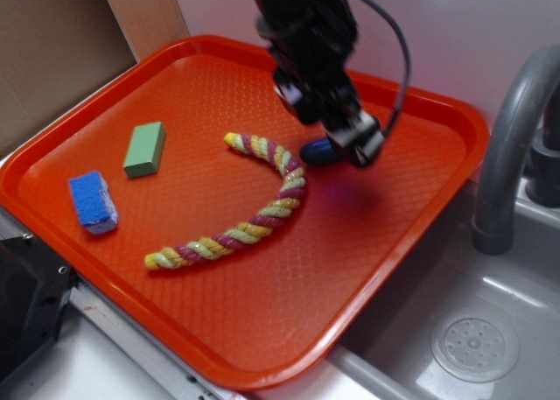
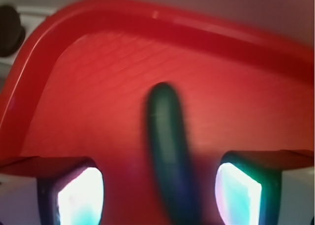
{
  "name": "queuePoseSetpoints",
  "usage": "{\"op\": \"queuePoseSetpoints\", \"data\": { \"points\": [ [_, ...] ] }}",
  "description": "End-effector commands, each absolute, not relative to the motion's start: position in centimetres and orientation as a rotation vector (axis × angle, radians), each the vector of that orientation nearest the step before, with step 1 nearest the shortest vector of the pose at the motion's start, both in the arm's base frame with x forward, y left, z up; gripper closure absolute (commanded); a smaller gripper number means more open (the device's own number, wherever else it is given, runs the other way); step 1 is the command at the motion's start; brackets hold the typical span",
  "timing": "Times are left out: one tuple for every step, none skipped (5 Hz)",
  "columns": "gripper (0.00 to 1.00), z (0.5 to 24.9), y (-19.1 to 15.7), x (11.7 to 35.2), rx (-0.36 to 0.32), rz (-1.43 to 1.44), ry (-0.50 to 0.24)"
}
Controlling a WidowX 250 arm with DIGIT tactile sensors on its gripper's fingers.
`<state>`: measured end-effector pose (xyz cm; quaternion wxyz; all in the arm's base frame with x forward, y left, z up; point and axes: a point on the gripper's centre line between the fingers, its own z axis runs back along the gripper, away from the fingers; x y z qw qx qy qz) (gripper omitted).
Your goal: Grab the plastic pickle.
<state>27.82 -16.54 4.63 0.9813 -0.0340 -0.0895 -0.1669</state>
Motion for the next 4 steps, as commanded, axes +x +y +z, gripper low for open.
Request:
{"op": "queuePoseSetpoints", "data": {
  "points": [
    [0.00, 3.5, -18.4, 27.4, -0.017, -0.335, -0.183],
    [0.00, 3.0, -18.5, 27.0, 0.028, -0.305, -0.182],
    [0.00, 2.9, -18.9, 26.5, 0.012, -0.321, -0.174],
    [1.00, 3.0, -19.2, 26.1, 0.041, -0.321, -0.173]
  ]
}}
